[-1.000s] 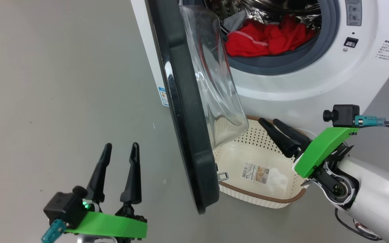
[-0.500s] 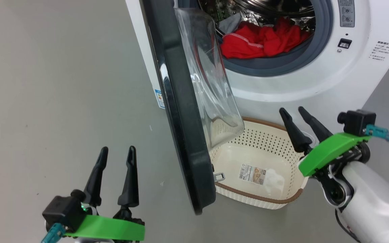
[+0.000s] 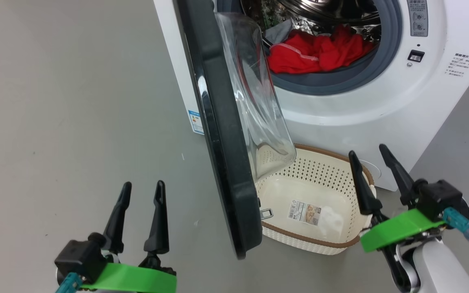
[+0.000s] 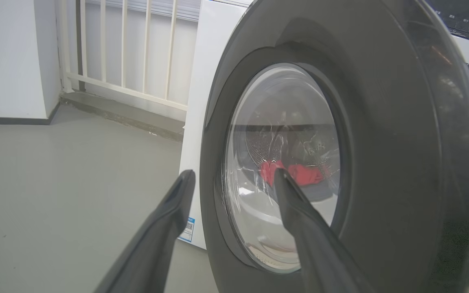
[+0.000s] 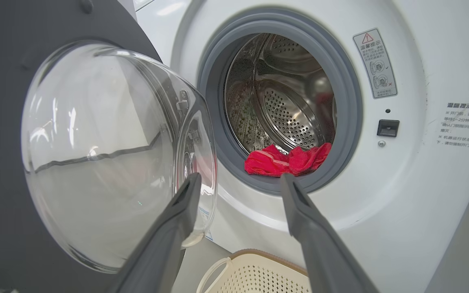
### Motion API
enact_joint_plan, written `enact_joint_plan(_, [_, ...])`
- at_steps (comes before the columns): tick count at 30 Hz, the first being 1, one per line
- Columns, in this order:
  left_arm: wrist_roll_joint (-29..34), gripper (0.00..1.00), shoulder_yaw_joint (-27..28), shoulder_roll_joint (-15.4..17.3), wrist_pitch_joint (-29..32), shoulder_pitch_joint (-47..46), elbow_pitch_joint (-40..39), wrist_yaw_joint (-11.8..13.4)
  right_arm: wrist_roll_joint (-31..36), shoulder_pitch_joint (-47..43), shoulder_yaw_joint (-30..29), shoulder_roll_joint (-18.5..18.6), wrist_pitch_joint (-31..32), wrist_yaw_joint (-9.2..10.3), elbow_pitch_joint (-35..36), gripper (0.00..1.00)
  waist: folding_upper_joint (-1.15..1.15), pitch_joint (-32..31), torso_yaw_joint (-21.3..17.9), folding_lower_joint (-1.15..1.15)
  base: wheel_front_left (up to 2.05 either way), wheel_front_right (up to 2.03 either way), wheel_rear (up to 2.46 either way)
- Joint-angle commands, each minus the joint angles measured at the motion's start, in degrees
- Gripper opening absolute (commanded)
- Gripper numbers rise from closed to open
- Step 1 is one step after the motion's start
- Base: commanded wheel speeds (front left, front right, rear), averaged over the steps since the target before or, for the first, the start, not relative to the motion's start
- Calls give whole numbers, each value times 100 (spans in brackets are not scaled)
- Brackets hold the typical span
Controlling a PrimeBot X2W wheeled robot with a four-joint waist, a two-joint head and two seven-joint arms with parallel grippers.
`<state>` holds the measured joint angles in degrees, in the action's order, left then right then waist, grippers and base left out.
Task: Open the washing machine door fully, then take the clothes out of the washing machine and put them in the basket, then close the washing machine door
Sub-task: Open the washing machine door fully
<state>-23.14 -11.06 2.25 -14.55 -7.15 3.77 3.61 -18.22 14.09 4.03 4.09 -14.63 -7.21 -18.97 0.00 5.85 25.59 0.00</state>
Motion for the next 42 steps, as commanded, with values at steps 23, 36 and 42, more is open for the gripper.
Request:
enact_joint_plan(23, [39,99,146,63,-45,-26,-49,146,107,-730,-36,-121,-37,-28,793,100,0,-22,-45,0,0,0,0])
enact_joint_plan(36, [395,0,36,63,-45,-108,-453,245,28,-665,1,-121,-37,-28,818,100,0,87,-92,0,0,0,0])
enact_joint_plan(42, [347,0,78,63,-45,-270,-925,295,61,-629,-4,-121,-37,-28,810,100,0,79,-109,0,0,0,0])
